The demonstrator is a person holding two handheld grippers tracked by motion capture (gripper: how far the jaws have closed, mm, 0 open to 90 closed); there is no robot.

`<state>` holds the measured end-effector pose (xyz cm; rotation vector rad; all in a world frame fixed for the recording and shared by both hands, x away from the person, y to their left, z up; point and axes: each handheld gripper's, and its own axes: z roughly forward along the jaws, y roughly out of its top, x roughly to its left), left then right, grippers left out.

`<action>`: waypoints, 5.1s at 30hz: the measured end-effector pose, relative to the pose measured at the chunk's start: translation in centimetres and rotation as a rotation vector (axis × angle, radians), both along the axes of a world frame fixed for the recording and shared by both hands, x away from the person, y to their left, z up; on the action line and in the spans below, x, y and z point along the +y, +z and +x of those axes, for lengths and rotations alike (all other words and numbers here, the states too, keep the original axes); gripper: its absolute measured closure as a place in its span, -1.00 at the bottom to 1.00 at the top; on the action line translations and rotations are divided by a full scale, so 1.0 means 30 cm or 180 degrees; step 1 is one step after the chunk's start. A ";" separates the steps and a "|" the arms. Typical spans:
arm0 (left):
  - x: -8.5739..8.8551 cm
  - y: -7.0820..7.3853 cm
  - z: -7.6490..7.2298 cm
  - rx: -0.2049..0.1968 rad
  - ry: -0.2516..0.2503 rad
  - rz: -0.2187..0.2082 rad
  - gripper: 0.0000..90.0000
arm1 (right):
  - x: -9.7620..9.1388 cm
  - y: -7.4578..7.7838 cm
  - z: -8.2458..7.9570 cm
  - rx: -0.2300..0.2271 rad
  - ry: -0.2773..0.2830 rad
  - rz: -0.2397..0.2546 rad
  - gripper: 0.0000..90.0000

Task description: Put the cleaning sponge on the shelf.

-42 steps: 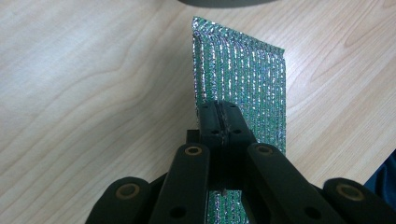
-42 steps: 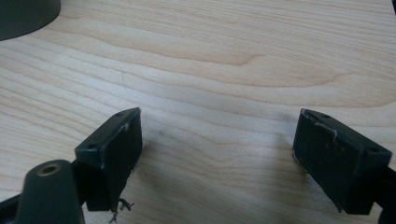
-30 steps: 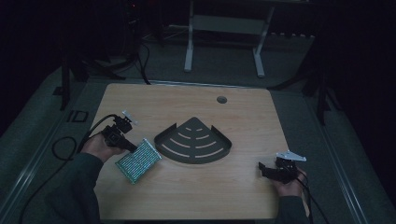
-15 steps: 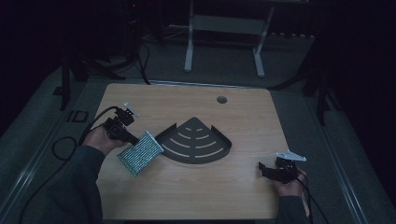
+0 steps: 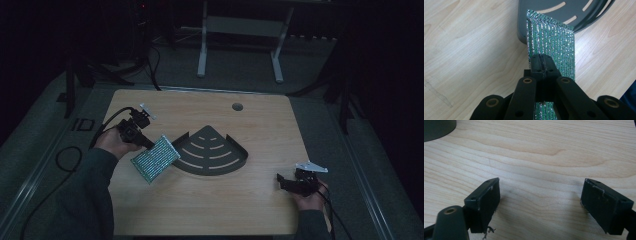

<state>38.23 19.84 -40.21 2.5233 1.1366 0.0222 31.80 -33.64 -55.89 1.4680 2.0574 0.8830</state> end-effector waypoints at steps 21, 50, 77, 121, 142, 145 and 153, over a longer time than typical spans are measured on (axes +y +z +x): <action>-0.060 0.053 0.041 -0.0105 -0.0109 0.0009 1.00 | 0.000 0.000 0.000 -0.0001 0.0004 -0.0003 -0.66; -0.140 0.072 0.095 -0.0192 -0.0197 0.0047 1.00 | 0.000 0.000 0.001 0.0001 0.0006 -0.0001 -0.66; -0.204 0.037 0.158 -0.0245 -0.0172 0.0138 1.00 | 0.000 0.000 0.003 -0.0001 0.0013 0.0002 -0.66; -0.317 -0.037 0.238 -0.0341 -0.0203 0.0382 1.00 | -0.001 0.000 0.004 0.0000 0.0018 0.0002 -0.66; -0.369 -0.092 0.268 -0.0383 -0.0184 0.0616 1.00 | -0.001 0.000 0.005 -0.0002 0.0024 0.0005 -0.66; -0.377 -0.102 0.271 -0.0377 -0.0209 0.0640 1.00 | -0.001 0.000 0.005 -0.0001 0.0024 0.0003 -0.66; -0.390 -0.131 0.274 -0.0339 -0.0231 0.0693 1.00 | -0.001 0.000 0.005 -0.0002 0.0027 0.0004 -0.66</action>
